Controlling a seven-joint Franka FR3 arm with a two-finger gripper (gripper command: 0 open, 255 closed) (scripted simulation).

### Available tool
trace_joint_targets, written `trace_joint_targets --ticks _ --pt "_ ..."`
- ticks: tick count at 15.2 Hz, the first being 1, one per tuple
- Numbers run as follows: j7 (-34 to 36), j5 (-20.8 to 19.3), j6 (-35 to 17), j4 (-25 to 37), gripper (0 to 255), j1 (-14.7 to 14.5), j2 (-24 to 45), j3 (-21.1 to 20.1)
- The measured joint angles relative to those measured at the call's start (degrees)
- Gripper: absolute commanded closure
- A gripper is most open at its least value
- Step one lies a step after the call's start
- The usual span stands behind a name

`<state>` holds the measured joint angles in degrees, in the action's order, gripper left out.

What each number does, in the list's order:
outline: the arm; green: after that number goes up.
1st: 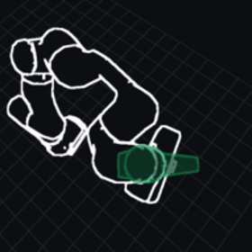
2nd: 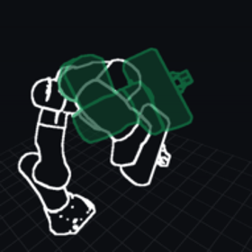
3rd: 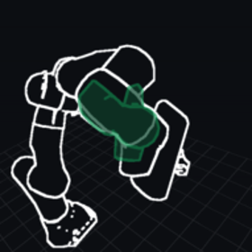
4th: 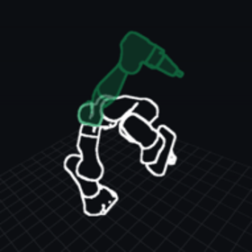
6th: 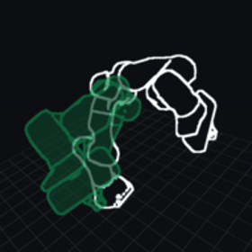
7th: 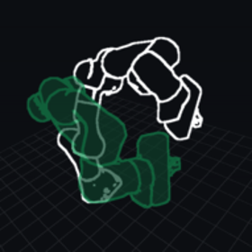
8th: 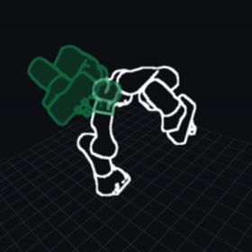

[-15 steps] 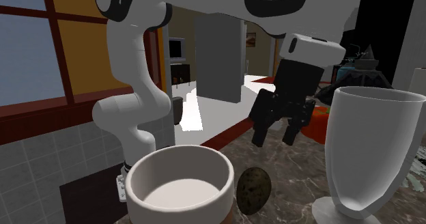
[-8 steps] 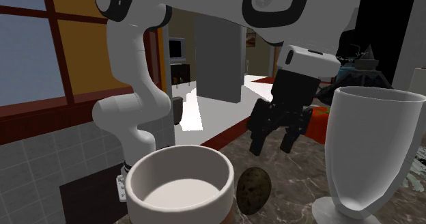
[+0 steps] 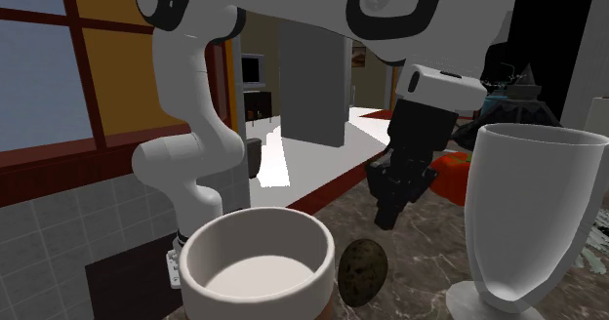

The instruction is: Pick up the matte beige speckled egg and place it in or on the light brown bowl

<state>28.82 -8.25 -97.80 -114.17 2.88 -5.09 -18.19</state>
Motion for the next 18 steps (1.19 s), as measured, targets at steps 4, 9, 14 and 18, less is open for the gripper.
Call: trace_joint_targets --ticks 4,9,14,18 --pt "0.0 0.0 0.0 0.0 255 0.0 0.0 0.0" --pt "9.1 3.2 -2.3 -2.0 0 2.6 -1.7 2.3" --pt "18.3 5.9 -6.5 -5.2 0 4.9 -3.1 4.2" --pt "18.7 6.1 -10.6 -7.9 0 4.8 -3.6 4.0"
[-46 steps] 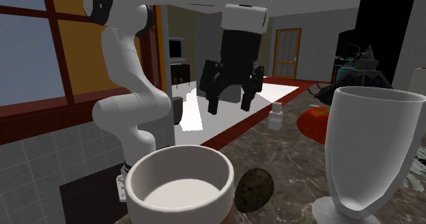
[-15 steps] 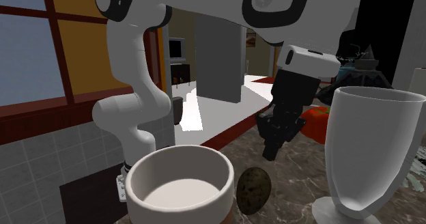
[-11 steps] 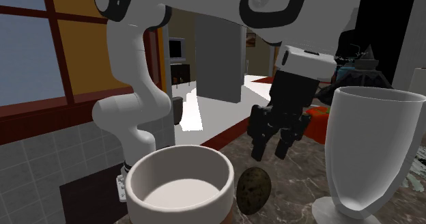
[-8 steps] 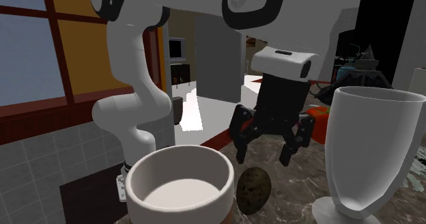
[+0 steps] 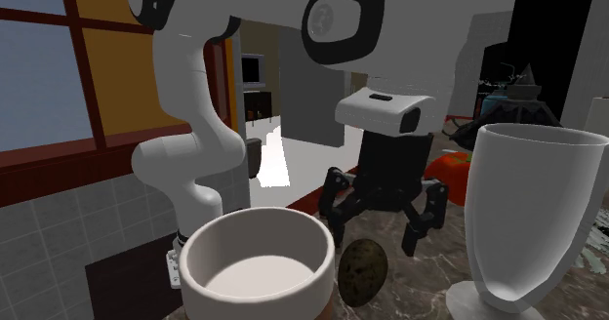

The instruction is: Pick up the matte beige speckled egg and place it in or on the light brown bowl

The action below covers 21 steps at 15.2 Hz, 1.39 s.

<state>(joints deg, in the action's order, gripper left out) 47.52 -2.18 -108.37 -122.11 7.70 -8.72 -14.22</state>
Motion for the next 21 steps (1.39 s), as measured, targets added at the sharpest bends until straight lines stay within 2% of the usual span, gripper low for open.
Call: trace_joint_targets --ticks 7,8,19,21 --pt "0.2 -0.2 -0.9 -0.3 0 0.2 0.6 -0.2" --pt "0.1 -0.2 -0.8 -0.3 255 0.2 0.6 -0.2" --pt "0.2 -0.1 -0.5 -0.8 255 0.3 0.1 0.0" --pt "-0.1 0.0 0.9 -0.1 255 0.4 0.4 0.0"
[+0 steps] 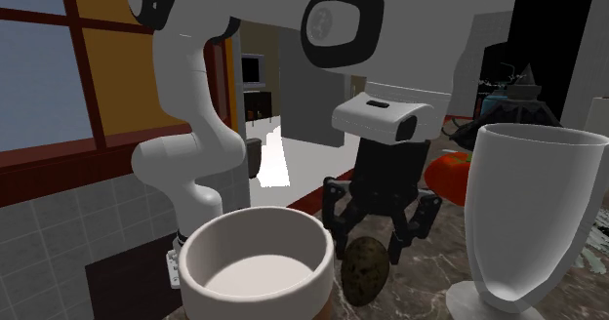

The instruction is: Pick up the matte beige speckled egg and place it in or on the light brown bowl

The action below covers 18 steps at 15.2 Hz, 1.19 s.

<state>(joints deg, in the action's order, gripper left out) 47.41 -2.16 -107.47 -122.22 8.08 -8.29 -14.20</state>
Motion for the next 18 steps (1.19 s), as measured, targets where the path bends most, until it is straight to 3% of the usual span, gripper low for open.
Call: trace_joint_targets --ticks 18 --pt "-1.1 0.3 14.1 11.8 255 0.3 -1.7 0.5"
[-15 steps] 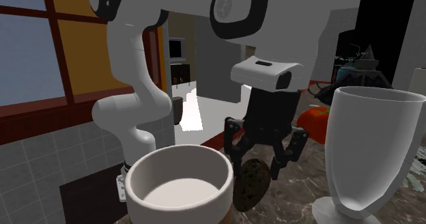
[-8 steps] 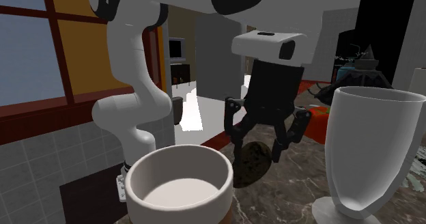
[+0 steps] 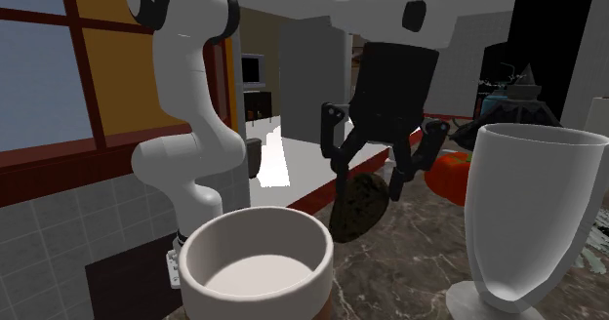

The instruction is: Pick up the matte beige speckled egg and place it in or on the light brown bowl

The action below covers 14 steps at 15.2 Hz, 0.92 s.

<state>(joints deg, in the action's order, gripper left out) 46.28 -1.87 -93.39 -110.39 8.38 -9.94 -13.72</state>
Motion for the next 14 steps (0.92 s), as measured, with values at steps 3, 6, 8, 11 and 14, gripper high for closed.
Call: trace_joint_targets --ticks 3,6,8,11,14 --pt "-0.2 -0.1 2.4 2.6 255 0.1 0.2 0.1" --pt "0.0 -0.1 4.6 5.2 255 0.0 0.7 -0.1" --pt "-0.2 -0.2 6.1 6.8 255 0.1 0.7 0.0" --pt "-1.8 -0.2 7.0 6.1 255 0.7 -1.0 1.0" --pt "-5.4 -0.3 6.5 1.9 255 1.9 -5.0 3.2"
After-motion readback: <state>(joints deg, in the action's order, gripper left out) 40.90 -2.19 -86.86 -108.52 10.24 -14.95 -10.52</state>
